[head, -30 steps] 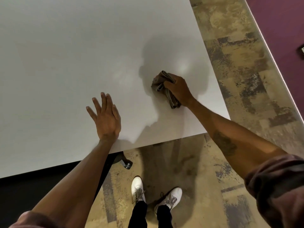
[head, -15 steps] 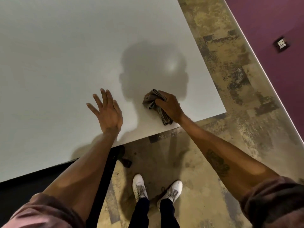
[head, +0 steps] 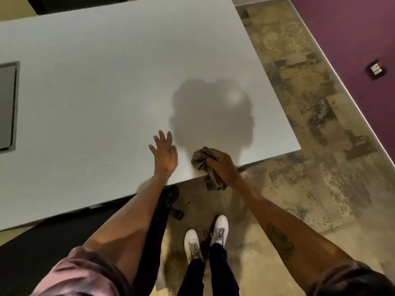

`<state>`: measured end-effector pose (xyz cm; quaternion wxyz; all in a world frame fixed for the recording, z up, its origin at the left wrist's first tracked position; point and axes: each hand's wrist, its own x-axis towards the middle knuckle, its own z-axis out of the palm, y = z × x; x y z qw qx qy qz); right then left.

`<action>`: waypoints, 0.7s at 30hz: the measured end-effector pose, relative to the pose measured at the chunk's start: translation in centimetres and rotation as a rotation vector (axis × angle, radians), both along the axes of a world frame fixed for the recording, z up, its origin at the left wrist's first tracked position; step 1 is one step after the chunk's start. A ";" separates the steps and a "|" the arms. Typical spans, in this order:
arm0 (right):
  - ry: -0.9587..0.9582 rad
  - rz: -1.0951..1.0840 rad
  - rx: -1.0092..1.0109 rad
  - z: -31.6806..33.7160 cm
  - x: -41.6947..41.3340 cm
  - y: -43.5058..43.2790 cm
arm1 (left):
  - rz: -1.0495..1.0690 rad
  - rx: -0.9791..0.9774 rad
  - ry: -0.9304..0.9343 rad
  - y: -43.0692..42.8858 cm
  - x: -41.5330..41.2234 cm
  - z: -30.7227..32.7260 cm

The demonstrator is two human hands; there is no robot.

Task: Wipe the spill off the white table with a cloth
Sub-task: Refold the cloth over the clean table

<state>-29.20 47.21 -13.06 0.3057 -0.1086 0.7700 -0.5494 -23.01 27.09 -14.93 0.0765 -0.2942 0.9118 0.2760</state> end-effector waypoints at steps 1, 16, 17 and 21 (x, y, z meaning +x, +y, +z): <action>-0.014 0.016 -0.010 0.1 0.6 0.1 | 0.014 0.025 -0.027 0.1 0.0 0.5; -0.169 -0.100 0.146 7.7 1.4 -1.1 | -0.009 0.219 0.309 2.8 2.8 11.0; -0.137 -0.084 0.157 8.3 1.2 -1.3 | -0.013 0.179 0.276 2.7 2.7 11.7; 0.018 -0.057 0.241 10.8 -0.1 -3.0 | 0.089 0.086 0.226 2.5 2.4 13.7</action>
